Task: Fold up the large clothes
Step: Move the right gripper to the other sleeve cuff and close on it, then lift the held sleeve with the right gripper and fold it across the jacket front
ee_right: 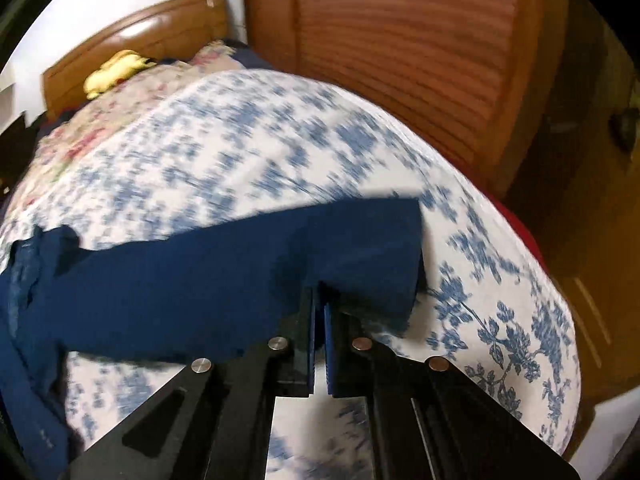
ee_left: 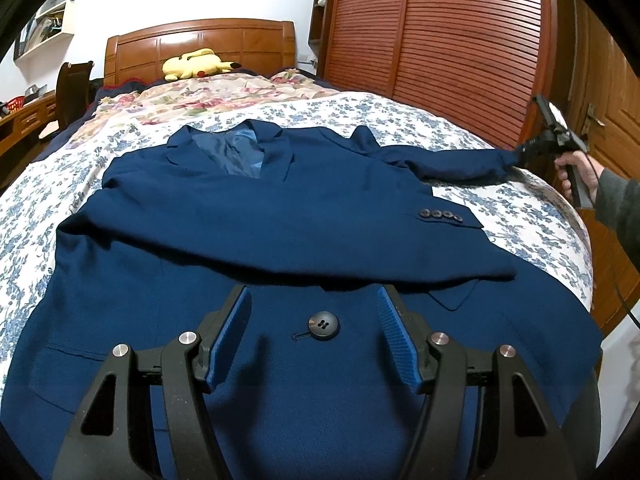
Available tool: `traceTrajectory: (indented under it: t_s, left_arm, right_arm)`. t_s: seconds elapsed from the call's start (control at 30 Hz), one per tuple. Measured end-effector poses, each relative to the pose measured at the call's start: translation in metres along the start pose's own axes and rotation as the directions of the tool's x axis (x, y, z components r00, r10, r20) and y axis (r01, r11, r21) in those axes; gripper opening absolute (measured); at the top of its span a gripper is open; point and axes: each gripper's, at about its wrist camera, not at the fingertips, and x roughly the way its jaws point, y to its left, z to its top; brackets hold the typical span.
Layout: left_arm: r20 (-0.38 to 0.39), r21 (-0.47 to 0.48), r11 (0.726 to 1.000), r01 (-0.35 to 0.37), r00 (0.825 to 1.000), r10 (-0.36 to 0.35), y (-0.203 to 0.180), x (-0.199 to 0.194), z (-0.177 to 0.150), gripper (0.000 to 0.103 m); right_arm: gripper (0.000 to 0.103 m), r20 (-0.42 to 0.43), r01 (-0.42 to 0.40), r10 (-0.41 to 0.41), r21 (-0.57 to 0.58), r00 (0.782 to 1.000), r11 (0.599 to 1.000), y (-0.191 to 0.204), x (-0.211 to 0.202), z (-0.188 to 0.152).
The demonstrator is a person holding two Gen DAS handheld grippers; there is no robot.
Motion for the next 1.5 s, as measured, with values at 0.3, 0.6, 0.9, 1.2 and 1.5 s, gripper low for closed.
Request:
traceTrajectory:
  t_s: [0.3, 0.6, 0.9, 1.2, 1.5]
  left_arm:
    - [0.019, -0.008, 1.000, 0.011, 1.000, -0.011, 0.004, -0.011, -0.001, 0.066]
    - [0.044, -0.011, 1.000, 0.003, 0.999, -0.003, 0.012, -0.029, -0.001, 0.066]
    - [0.078, -0.042, 0.999, -0.021, 0.997, 0.024, 0.034, -0.053, -0.004, 0.066]
    - [0.098, -0.071, 0.996, -0.054, 0.993, 0.060, 0.057, -0.073, -0.009, 0.066]
    - [0.116, -0.109, 0.990, -0.085, 0.988, 0.098, 0.081, -0.091, -0.014, 0.066]
  right_arm:
    - [0.003, 0.138, -0.096, 0.119, -0.159, 0.983, 0.983, 0.066, -0.094, 0.011]
    - [0.003, 0.193, -0.164, 0.231, -0.308, 0.954, 0.937, 0.127, -0.154, -0.005]
    - [0.003, 0.208, -0.255, 0.378, -0.450, 0.902, 0.856, 0.181, -0.200, -0.026]
    - [0.003, 0.188, -0.342, 0.530, -0.581, 0.827, 0.739, 0.217, -0.232, -0.051]
    - [0.003, 0.121, -0.413, 0.624, -0.651, 0.772, 0.636, 0.235, -0.239, -0.066]
